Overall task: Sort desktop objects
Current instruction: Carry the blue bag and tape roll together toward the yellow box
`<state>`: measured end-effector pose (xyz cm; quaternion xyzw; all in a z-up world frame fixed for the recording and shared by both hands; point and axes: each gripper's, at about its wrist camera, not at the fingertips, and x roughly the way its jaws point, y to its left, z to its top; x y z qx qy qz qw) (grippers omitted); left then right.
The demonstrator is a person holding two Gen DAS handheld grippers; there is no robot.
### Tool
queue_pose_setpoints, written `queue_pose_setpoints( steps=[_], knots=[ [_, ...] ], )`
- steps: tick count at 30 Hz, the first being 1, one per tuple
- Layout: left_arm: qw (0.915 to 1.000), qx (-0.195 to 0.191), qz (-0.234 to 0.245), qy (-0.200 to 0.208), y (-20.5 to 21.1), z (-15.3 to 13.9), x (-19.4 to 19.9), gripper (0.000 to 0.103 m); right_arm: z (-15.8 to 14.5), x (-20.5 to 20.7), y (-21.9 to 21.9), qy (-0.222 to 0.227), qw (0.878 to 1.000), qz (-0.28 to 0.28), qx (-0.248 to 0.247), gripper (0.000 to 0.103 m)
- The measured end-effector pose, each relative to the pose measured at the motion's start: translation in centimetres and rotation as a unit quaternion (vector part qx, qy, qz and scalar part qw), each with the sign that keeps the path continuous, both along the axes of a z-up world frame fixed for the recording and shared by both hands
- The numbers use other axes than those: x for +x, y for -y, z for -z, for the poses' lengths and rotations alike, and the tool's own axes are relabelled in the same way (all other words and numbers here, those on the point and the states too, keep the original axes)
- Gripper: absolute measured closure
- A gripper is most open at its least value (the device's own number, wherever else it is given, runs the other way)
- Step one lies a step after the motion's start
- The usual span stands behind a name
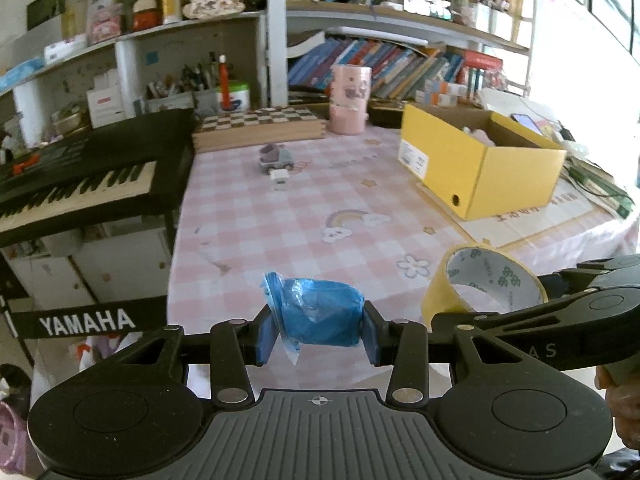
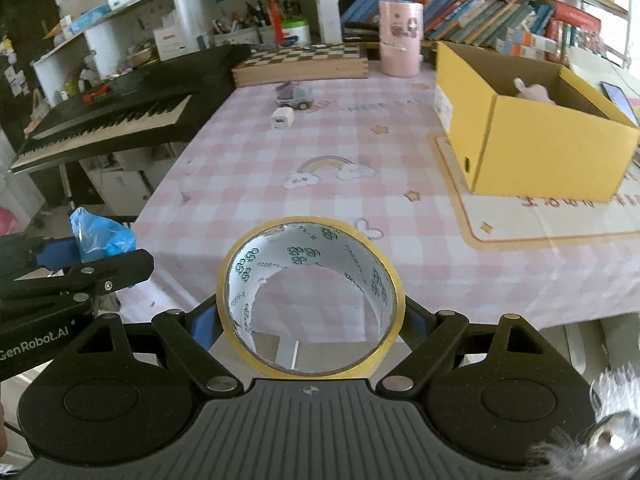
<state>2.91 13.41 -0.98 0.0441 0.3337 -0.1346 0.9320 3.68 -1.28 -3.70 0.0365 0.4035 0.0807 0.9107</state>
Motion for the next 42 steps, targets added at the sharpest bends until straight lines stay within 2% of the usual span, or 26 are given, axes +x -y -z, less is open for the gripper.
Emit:
queue_pose_setpoints(
  steps=[17,42],
  knots=[
    [0.9955,0.005,0.095,0.007,4.7,0.4,0.5,0.062,0.3,-2.9,4.8,-0.004,0.995,0.095,0.000,0.018],
    [0.9857,0.031,0.165,0.011,13.6,0.2,4.2,0.062,0.1,-0.6,13.3,-0.005,0.988,0.154,0.016,0.018]
  ],
)
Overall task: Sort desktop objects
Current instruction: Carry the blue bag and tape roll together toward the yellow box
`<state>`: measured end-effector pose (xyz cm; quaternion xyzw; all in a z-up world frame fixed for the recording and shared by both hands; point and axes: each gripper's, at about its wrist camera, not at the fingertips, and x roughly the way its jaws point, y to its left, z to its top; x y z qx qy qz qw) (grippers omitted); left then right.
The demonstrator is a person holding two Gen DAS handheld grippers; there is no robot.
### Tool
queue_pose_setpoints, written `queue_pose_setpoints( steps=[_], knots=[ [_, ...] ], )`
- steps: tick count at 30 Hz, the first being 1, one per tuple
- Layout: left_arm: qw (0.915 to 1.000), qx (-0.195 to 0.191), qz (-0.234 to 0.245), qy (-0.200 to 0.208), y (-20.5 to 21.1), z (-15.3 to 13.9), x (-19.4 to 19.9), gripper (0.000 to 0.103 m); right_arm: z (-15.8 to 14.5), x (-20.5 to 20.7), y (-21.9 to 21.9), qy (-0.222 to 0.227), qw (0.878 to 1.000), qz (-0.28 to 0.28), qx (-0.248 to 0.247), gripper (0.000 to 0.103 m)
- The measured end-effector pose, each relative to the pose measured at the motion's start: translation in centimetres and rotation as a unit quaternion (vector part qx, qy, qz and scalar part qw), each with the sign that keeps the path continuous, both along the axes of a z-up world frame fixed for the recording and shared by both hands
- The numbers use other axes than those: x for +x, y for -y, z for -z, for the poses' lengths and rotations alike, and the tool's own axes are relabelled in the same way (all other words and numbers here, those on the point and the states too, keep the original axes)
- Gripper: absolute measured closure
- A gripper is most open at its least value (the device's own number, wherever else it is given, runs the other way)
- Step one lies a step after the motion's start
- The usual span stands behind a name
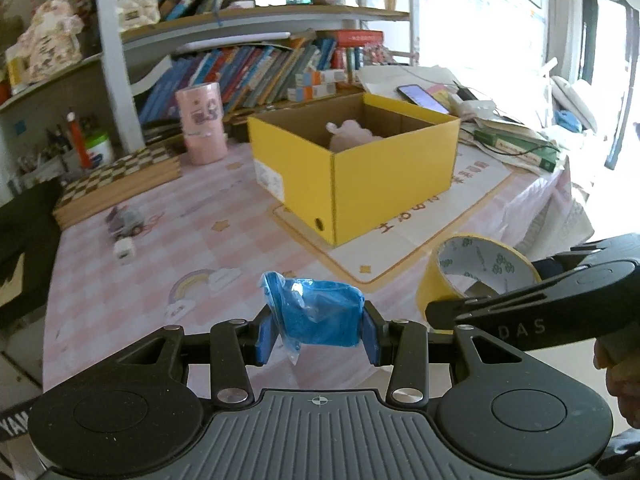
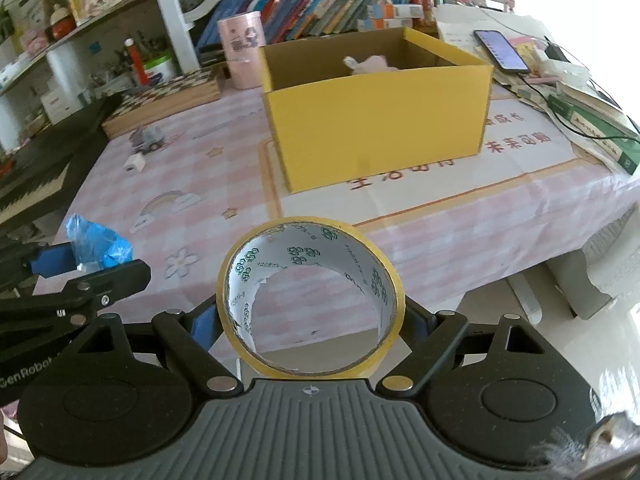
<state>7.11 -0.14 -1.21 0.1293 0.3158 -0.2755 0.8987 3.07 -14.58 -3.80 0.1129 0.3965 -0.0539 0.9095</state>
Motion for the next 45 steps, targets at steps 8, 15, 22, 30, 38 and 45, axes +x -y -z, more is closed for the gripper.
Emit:
queue_pose_setpoints(
  steps=[8,15,22,30,38,45],
  knots=[
    [0.9994,0.004,0.032,-0.013,4.2,0.5,1.7,0.062,0.1,1.1,4.1,-0.006,1.000,0.028,0.003,0.018],
    [0.9989,0.000,0.046,-0.014,7.8,0.7,3.0,0.062,0.0,2.5,7.6,-0.010,0.999,0.036,-0.005,0.018],
    [0.9994,-0.002,0.032,-0.011,10.4,0.6,3.9,0.062,-0.2,4.0,10.5,-0.009,1.000,0.021,-0.012,0.018],
    [0.9999,-0.003,0.010,0.014,13.1,0.0,4.6,0.062,-1.0,5.5,13.3,0.015,1.000,-0.002,-0.021,0.018],
    [0.9990,-0.003,-0.017,0.041,15.1,-0.7,4.7,0.062,-1.9,6.7,15.6,0.051,0.998,-0.029,-0.031,0.018],
    [0.9979,0.004,-0.031,0.056,16.4,-1.3,4.8,0.062,-2.1,7.5,17.0,0.069,0.996,-0.045,-0.027,0.018]
  ],
)
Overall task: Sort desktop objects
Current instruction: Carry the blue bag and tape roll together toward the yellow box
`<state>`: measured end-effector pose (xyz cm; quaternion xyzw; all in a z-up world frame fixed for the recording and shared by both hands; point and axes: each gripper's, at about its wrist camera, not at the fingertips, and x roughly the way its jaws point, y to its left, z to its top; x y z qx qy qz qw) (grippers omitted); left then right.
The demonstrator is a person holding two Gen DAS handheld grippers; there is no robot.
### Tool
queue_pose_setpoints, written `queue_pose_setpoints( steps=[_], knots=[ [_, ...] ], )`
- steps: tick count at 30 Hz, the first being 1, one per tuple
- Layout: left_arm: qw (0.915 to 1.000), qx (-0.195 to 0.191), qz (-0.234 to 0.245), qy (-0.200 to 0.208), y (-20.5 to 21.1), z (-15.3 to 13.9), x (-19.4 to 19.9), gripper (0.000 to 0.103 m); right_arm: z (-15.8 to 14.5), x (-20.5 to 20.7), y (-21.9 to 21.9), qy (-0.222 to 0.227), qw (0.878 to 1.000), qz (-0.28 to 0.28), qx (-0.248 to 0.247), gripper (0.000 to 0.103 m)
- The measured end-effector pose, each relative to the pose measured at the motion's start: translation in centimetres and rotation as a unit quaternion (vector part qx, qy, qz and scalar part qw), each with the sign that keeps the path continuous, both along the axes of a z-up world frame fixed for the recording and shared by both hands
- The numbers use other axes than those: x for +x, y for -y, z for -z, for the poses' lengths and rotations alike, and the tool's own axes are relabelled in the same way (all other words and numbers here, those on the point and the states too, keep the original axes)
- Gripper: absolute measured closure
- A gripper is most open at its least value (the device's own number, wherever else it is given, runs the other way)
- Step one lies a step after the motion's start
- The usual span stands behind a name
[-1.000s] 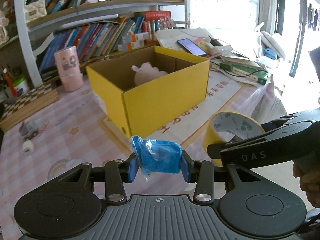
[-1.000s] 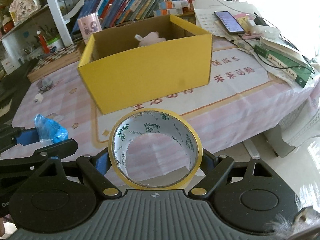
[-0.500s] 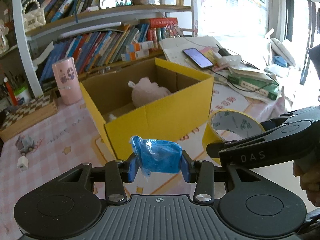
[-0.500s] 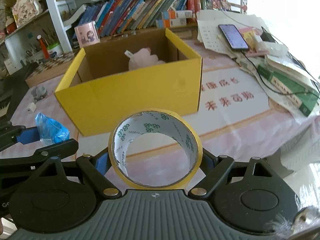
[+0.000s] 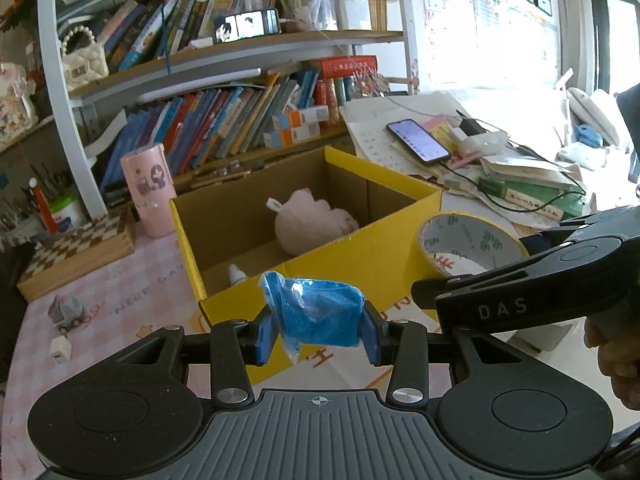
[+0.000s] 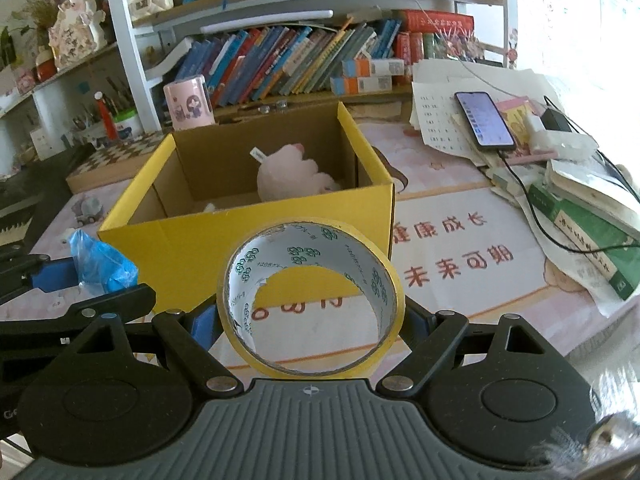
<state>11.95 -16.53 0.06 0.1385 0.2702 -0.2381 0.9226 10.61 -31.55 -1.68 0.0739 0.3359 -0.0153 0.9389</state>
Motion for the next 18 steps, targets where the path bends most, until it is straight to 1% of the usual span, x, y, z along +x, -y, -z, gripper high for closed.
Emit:
queue_pose_setpoints(
  steps=[7,18],
  knots=[
    [0.9999,0.005,-0.010,0.006,0.8,-0.2,0.2,0.062,0.0,0.5,0.9,0.009,1.000,-0.008,0.004,0.018],
    [0.9993,-0.005,-0.022,0.028,1.4,-1.0,1.0,0.062,-1.1,1.0,2.1,0.047,0.999,-0.006,-0.017,0.018]
  ],
)
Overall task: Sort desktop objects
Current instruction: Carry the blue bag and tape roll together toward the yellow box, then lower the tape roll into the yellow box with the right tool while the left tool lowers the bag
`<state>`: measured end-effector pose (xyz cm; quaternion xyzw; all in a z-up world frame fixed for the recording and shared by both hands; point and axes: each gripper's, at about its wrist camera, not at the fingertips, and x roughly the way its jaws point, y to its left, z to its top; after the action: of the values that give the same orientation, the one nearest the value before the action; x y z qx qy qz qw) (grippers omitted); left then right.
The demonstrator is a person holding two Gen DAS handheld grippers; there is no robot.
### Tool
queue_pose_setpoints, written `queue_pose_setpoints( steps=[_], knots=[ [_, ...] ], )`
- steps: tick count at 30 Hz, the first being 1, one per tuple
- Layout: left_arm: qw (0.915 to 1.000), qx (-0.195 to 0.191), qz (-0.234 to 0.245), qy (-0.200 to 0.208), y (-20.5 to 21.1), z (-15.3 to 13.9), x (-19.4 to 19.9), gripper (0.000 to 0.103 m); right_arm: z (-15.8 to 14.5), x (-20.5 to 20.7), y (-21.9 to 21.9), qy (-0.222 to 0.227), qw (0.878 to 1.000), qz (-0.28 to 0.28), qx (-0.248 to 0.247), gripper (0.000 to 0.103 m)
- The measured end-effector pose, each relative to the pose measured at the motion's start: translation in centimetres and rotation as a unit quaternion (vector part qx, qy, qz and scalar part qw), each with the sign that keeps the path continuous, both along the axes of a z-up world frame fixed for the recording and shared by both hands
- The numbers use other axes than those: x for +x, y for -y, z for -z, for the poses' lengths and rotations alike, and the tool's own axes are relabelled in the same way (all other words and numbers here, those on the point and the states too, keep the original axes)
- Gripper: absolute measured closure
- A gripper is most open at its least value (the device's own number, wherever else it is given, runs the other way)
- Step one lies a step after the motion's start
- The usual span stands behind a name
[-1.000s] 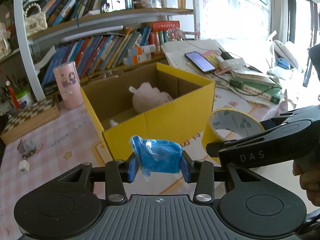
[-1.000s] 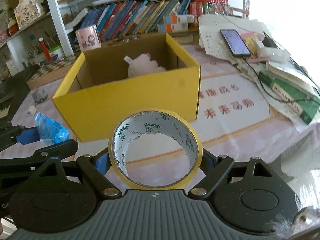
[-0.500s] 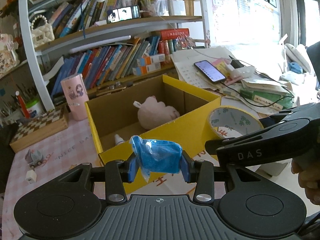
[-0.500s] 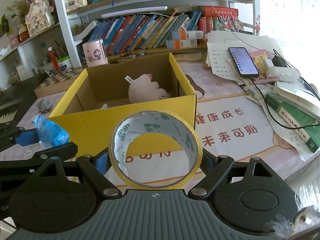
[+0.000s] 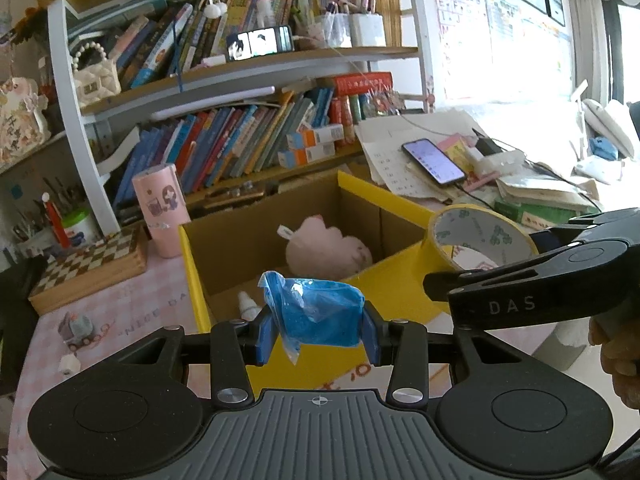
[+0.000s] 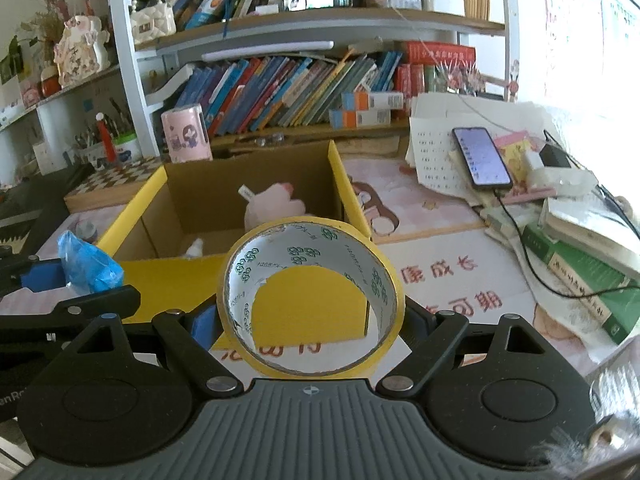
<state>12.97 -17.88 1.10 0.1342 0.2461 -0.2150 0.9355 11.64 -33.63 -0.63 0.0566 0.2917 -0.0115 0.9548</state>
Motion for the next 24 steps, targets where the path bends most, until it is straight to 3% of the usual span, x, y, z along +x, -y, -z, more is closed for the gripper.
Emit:
queue_pose_setpoints(
  steps=[12,24],
  knots=[
    [0.9992,-0.009,-0.017,0.035,0.4,-1.4,2.1,0.062,-2.0,2.1,1.6,0.044,0.999,0.002,-0.017,0.018],
    [0.9973,0.005,-0.057,0.045,0.1,-1.7,5.4,0.062,-3.2,5.1,2.2,0.067,0.997,-0.018,-0.034,0.018]
  ],
)
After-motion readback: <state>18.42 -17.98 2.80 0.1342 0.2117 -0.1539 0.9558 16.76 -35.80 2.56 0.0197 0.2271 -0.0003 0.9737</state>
